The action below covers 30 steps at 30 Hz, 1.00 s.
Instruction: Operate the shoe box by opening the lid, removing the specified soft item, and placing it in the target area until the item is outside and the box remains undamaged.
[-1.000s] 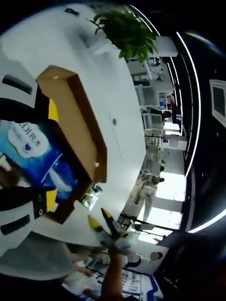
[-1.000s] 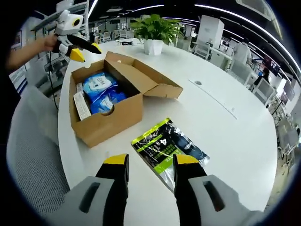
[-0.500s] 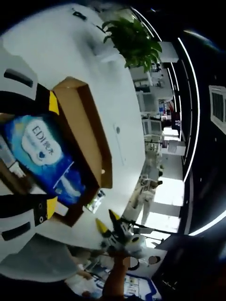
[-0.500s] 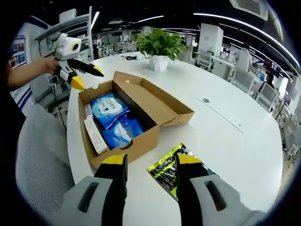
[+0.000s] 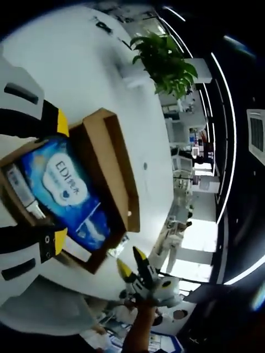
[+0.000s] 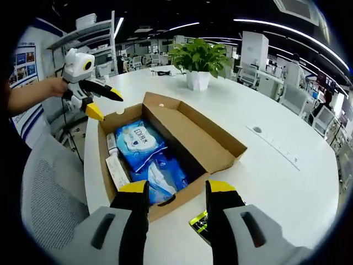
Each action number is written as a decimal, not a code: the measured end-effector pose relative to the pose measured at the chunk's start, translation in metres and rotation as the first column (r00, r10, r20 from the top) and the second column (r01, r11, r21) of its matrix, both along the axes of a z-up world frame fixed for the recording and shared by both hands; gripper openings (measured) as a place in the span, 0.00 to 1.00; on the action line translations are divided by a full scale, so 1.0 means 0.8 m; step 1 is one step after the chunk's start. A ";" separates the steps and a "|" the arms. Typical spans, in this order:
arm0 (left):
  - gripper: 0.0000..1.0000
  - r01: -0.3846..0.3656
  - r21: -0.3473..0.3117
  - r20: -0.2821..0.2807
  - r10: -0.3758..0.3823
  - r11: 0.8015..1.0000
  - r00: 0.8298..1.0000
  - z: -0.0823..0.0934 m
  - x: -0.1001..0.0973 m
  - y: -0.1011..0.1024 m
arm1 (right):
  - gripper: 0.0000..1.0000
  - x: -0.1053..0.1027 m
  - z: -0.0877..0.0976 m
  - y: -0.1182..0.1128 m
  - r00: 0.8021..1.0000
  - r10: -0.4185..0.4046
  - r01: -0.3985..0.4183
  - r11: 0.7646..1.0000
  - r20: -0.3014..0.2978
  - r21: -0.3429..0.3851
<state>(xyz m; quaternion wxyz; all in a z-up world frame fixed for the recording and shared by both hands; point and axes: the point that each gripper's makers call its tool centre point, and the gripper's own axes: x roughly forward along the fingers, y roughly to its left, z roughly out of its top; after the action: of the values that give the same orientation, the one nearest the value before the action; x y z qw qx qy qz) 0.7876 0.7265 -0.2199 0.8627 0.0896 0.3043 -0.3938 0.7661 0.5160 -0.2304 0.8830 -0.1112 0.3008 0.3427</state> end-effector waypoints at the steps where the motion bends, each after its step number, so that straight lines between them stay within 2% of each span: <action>1: 0.62 -0.008 0.003 -0.003 0.008 1.000 1.000 -0.002 0.000 0.004 | 0.39 0.000 0.000 0.005 1.000 0.003 -0.003 1.000 -0.001 0.005; 12: 0.55 -0.070 0.012 -0.016 0.070 0.997 0.997 -0.011 -0.005 0.031 | 0.34 0.023 -0.017 0.036 1.000 0.014 -0.014 1.000 -0.019 0.025; 30: 0.56 -0.074 -0.008 -0.009 0.074 0.997 0.997 -0.010 -0.018 0.028 | 0.26 0.052 -0.054 0.090 0.993 0.015 -0.006 0.997 -0.115 0.075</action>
<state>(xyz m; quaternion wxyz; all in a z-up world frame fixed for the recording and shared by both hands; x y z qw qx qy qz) 0.7728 0.7493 -0.2275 0.8758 0.0732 0.3095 -0.3632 0.8079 0.5883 -0.2736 0.8659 -0.0597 0.3377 0.3643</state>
